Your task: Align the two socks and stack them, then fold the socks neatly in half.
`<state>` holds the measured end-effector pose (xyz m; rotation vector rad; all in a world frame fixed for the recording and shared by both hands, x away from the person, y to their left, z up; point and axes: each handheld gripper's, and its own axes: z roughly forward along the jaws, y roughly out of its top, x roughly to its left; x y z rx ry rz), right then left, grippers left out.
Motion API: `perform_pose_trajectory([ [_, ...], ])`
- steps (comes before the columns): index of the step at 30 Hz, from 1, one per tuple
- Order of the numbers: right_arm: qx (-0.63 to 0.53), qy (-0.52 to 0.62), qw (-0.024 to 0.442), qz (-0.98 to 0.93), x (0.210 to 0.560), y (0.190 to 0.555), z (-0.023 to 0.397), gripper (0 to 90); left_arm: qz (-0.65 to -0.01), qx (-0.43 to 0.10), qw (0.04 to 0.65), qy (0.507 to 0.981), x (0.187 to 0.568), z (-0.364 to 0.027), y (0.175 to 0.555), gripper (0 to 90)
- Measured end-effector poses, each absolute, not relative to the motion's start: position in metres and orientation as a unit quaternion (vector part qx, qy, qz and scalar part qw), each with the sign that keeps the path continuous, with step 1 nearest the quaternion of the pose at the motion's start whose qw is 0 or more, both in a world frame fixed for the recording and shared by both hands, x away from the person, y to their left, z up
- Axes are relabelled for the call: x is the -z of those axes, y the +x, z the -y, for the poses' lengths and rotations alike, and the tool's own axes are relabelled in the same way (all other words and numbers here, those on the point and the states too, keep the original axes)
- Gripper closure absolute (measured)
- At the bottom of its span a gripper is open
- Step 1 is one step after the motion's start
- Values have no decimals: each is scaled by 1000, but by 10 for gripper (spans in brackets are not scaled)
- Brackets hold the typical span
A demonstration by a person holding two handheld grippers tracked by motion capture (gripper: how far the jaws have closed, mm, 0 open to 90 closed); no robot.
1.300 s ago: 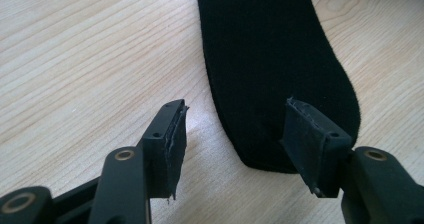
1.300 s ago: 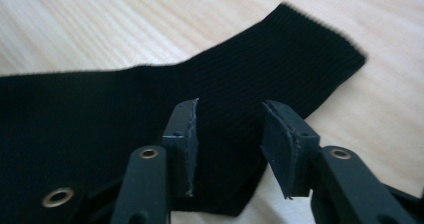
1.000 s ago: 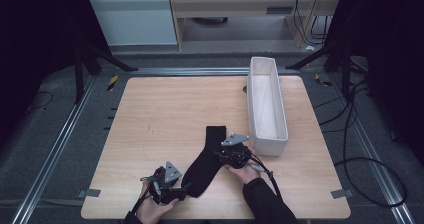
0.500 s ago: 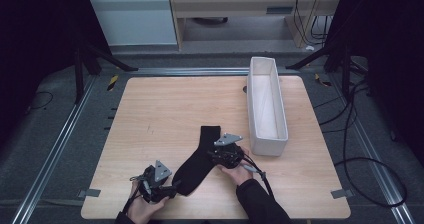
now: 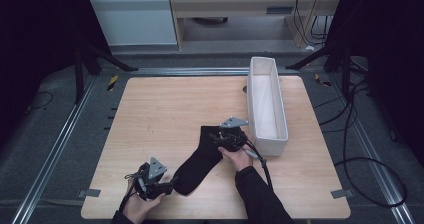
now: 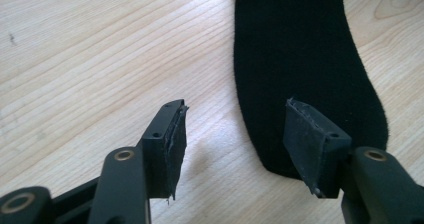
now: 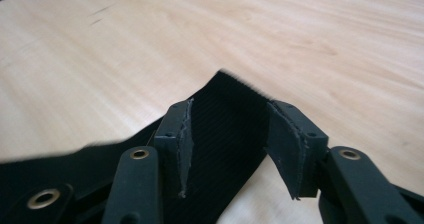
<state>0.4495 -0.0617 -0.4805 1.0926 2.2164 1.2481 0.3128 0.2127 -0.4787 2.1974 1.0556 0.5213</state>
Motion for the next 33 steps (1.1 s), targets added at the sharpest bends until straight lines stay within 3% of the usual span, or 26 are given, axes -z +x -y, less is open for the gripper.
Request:
perform_pose_trajectory([
  [23,-396,440,158,-791,507,495,55,448,-393,-170,322,845,484,-215,316,488],
  [29,-394,427,166,-797,507,492,51,570,-389,-165,315,850,488,-212,317,488],
  [33,-395,432,151,-797,506,490,48,734,-386,-165,311,853,488,-209,316,491],
])
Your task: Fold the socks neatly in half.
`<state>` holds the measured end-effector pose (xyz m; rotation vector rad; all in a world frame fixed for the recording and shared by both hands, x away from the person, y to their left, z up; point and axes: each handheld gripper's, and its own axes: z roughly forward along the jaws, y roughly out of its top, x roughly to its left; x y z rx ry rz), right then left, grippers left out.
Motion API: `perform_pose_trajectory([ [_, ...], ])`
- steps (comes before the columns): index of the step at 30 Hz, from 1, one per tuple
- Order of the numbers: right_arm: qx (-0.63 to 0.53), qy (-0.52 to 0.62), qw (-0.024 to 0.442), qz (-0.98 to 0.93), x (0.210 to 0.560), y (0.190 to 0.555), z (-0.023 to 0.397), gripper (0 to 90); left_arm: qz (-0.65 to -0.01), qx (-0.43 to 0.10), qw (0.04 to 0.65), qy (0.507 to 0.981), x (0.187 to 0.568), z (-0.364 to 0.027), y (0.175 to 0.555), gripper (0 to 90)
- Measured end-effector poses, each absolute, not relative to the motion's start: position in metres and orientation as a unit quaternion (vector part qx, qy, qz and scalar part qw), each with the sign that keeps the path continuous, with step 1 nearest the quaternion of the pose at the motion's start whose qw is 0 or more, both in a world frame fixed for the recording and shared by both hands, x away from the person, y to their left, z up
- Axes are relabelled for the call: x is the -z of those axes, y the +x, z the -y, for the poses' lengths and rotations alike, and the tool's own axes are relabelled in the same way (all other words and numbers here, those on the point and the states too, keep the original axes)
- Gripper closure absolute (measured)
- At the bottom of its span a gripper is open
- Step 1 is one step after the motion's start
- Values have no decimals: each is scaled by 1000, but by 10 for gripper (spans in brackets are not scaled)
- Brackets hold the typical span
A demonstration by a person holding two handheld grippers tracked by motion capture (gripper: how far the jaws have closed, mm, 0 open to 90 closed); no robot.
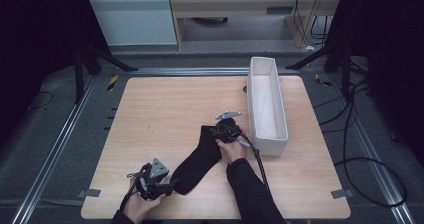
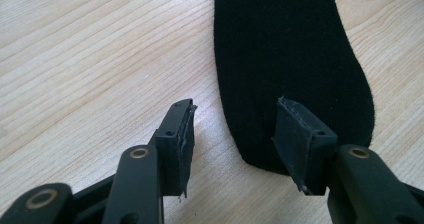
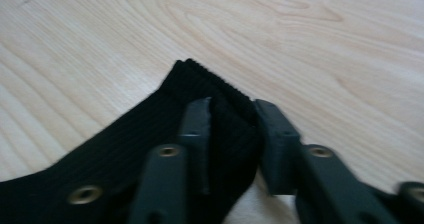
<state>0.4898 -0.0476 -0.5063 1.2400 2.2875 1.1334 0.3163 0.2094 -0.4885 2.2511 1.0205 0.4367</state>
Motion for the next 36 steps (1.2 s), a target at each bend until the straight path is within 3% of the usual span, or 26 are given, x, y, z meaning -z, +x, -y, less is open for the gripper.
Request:
perform_pose_trajectory([
  [6,-398,445,133,-791,504,488,48,775,-387,-154,324,850,487,-210,316,487],
  [19,-444,407,152,-784,467,477,56,776,-386,-129,337,849,486,-211,313,461],
  [36,-458,367,184,-788,442,461,59,775,-379,-149,335,850,482,-210,311,460],
])
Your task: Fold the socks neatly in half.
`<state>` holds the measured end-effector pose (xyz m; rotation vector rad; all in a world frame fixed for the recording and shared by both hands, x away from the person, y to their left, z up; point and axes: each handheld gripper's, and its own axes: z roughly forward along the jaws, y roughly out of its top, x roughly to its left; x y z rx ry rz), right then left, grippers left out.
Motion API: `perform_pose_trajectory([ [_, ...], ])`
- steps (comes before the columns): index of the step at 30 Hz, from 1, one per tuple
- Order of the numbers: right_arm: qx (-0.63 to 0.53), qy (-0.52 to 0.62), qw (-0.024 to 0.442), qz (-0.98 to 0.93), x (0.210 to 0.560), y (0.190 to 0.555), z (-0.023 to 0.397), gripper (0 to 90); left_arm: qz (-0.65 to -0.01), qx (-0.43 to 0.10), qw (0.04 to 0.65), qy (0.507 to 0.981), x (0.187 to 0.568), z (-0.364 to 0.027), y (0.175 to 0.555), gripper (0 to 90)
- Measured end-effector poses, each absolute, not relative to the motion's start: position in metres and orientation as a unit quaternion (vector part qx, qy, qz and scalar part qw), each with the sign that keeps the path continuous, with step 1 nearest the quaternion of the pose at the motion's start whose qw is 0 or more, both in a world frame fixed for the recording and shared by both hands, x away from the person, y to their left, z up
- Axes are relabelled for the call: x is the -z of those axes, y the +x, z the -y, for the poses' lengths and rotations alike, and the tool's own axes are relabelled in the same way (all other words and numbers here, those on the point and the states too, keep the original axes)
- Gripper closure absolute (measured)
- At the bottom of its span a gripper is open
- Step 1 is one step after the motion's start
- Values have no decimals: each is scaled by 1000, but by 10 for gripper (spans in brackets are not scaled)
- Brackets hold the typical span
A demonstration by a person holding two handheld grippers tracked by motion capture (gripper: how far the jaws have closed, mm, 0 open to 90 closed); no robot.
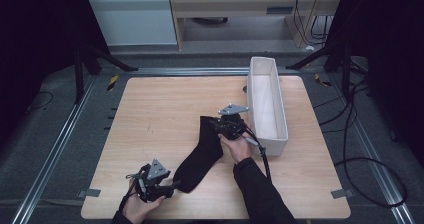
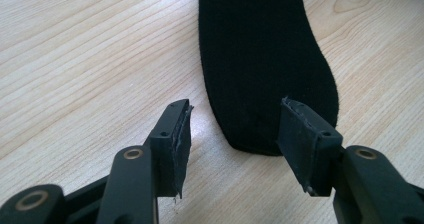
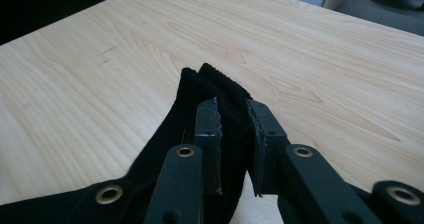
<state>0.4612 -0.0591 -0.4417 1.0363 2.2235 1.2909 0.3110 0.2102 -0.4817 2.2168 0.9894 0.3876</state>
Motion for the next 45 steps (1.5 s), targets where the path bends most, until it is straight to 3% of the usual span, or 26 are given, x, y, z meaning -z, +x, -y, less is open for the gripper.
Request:
perform_pose_trajectory([
  [16,-484,294,160,-809,430,410,44,774,-387,-154,326,849,489,-204,316,461],
  [27,-485,275,135,-819,447,386,35,774,-384,-156,343,843,474,-215,298,392],
  [45,-481,252,115,-832,466,363,17,770,-379,-155,323,853,489,-208,305,415],
])
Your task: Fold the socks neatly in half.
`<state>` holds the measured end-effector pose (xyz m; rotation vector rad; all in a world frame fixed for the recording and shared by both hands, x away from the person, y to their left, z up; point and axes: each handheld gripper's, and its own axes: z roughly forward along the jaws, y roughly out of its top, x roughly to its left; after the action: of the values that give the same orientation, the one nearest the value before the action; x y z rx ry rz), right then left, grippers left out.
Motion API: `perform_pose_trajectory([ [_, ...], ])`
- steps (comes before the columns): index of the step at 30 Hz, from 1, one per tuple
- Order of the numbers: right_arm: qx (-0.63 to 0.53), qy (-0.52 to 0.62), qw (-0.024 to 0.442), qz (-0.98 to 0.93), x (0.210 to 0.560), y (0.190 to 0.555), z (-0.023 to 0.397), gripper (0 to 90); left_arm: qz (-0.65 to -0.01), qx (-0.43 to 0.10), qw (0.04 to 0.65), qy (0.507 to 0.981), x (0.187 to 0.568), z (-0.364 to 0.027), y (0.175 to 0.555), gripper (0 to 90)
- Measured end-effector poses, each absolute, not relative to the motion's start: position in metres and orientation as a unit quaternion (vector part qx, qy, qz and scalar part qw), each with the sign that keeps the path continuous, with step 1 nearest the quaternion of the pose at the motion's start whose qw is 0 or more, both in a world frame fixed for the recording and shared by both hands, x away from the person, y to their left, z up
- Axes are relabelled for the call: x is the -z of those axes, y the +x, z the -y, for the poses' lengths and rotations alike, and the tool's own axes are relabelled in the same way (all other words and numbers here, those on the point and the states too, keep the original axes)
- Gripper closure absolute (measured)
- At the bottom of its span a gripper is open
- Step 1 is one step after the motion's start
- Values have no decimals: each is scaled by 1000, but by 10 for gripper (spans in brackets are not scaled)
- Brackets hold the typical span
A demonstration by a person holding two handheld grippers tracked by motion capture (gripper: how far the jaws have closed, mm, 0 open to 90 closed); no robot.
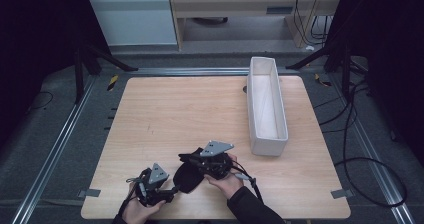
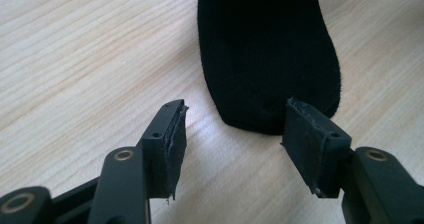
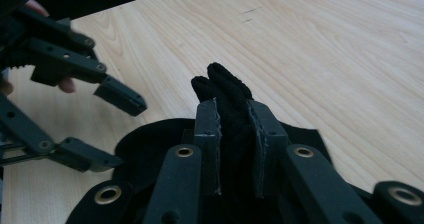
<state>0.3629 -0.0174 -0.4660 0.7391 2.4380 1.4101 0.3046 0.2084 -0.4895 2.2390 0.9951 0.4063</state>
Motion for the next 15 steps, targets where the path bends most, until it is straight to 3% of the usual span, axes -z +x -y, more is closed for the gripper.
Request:
perform_pose_trajectory([
  [15,-467,230,89,-849,485,350,-1,753,-384,-154,324,851,490,-207,310,405],
])
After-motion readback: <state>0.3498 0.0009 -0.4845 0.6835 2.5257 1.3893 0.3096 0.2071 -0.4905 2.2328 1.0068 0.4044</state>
